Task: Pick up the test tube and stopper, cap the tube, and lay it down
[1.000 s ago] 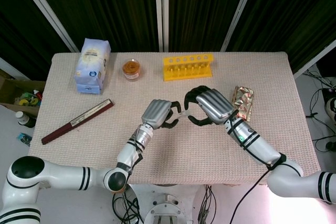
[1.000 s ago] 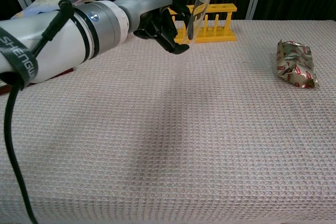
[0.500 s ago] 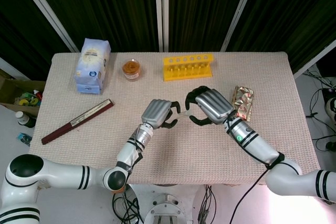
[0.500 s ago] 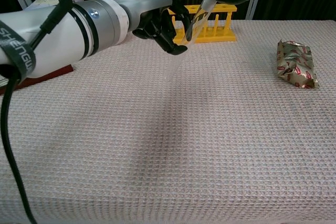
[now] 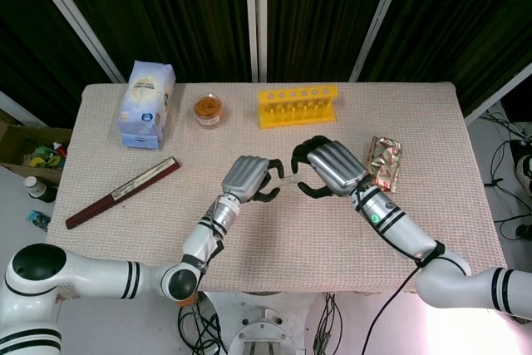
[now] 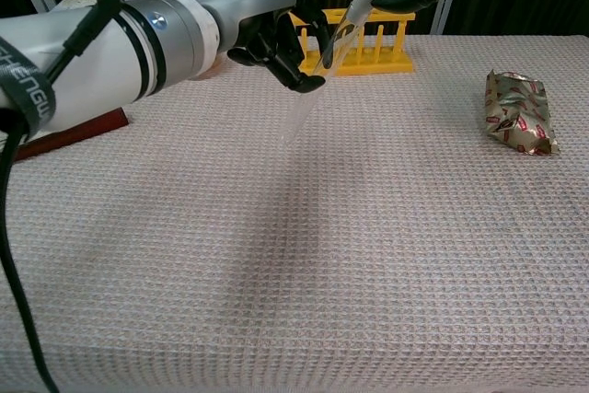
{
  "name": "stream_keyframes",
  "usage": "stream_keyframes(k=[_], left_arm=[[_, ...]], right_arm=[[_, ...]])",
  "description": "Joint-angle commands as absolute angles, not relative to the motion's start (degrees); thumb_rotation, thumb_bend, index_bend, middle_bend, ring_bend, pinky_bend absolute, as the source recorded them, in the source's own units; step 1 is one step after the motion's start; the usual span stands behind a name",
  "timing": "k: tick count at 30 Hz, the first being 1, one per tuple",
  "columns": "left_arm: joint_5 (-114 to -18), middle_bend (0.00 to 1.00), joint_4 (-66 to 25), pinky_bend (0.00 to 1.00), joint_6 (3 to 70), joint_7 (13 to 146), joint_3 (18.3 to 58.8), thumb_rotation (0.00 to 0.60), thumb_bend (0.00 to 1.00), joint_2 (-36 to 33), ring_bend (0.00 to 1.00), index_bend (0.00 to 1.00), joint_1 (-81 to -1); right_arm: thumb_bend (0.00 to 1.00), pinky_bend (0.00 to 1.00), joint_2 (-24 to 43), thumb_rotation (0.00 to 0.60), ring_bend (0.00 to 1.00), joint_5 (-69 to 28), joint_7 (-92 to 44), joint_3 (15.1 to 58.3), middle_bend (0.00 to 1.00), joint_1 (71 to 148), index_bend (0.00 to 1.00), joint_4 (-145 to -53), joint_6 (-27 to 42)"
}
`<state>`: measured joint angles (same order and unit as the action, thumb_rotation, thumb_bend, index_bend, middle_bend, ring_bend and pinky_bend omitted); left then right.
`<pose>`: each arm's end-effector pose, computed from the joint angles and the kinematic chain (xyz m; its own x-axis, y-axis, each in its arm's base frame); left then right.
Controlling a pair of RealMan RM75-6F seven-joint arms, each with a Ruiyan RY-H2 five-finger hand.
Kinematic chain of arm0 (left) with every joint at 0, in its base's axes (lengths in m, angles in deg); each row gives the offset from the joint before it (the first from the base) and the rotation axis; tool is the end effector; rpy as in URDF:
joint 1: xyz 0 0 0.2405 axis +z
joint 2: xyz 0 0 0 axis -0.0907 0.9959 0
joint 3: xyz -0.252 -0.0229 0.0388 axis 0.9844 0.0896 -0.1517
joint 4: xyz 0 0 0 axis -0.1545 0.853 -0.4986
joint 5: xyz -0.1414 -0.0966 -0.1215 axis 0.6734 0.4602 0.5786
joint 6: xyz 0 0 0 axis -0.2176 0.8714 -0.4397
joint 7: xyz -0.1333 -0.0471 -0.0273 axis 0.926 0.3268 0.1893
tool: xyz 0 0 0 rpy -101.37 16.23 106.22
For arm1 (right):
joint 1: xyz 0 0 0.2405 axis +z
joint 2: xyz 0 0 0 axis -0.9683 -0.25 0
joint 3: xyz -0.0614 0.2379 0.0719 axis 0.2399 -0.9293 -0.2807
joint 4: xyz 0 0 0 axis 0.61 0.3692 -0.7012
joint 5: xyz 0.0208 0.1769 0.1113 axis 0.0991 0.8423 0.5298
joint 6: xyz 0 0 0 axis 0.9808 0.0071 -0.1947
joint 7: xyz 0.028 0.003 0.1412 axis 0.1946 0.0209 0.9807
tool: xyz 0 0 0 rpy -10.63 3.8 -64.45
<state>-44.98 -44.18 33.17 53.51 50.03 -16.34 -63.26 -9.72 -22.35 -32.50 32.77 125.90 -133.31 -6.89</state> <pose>-0.0046 0.3354 -0.0441 0.1385 0.3844 0.9127 0.9416 -0.3369 -0.0010 -0.0612 -0.3404 0.0876 0.3498 -0.2941 0.8895 -0.8254 -0.5459 0.1441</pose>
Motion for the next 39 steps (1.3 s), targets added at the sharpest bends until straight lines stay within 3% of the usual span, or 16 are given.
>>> stream_keyframes(k=[1, 7, 21, 28, 39], left_arm=[[-45.23, 0.93, -43.84, 1.0, 33.39, 53.25, 49.76, 0.6, 0.47, -16.51, 0.91, 0.65, -63.37], [-45.42, 0.93, -43.14, 1.0, 33.6, 53.04, 49.54, 0.6, 0.47, -16.96, 0.91, 0.65, -63.59], [-45.4, 0.93, -38.74, 1.0, 36.23, 47.62, 45.64, 0.6, 0.47, -17.18, 0.91, 0.66, -62.87], [-43.78, 0.93, -30.55, 1.0, 34.6, 47.18, 45.02, 0.6, 0.47, -21.9, 0.91, 0.66, -62.97], [-40.4, 0.93, -18.11, 1.0, 30.39, 46.45, 46.27, 0.6, 0.47, -28.09, 0.91, 0.64, -63.45]], right_arm=[[0.16, 0.23, -9.59, 0.6, 0.25, -22.49, -32.1, 32.75, 0.31, 125.75, 0.34, -133.13, -6.72], [0.04, 0.23, -9.21, 0.6, 0.25, -23.25, -31.16, 32.66, 0.29, 125.58, 0.28, -132.71, -6.47], [0.04, 0.22, -14.7, 0.6, 0.25, -28.68, -23.3, 33.12, 0.29, 119.02, 0.27, -133.85, -0.68], [0.04, 0.22, -17.62, 0.6, 0.25, -32.62, -15.6, 34.36, 0.29, 113.45, 0.27, -132.09, 3.84], [0.04, 0.22, -16.76, 0.6, 0.25, -34.44, -10.44, 36.11, 0.29, 110.32, 0.26, -127.96, 4.33]])
